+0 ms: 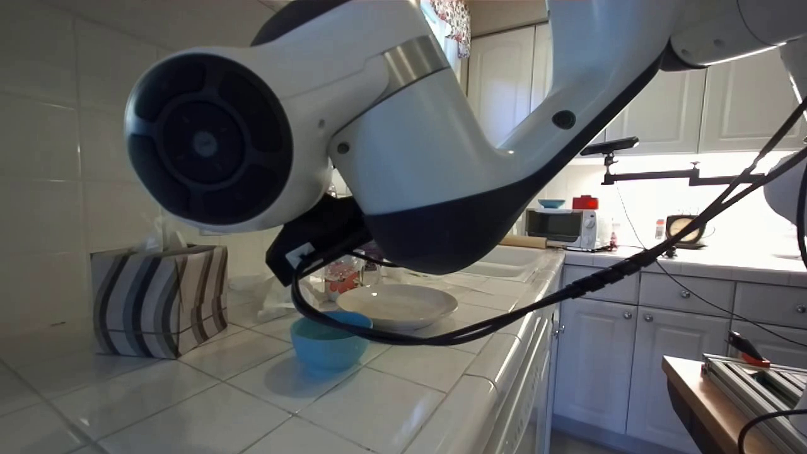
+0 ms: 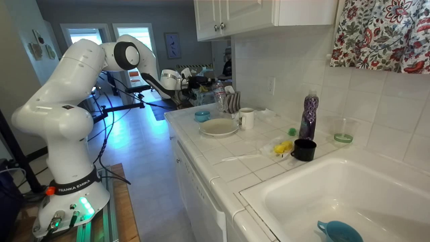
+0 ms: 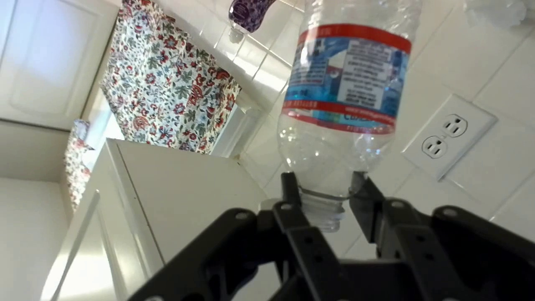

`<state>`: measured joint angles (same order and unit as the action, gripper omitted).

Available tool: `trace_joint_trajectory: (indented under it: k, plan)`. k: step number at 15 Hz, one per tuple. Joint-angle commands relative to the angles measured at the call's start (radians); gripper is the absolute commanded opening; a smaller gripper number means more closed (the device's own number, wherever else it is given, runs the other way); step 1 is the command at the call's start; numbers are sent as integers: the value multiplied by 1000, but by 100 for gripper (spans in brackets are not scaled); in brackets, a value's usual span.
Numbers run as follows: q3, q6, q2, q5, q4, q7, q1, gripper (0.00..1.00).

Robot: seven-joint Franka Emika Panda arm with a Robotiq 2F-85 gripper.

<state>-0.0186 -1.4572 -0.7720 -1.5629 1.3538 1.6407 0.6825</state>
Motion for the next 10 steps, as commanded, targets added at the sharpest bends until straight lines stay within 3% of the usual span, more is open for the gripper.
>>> trace_joint_trajectory:
  k: [1,5,10]
  plan:
    - [50,61,7,-49,13,196,-35,11]
    - [83,96,12,-33,25,412,-72,11]
    - [124,77,23,-26,28,574,-129,11]
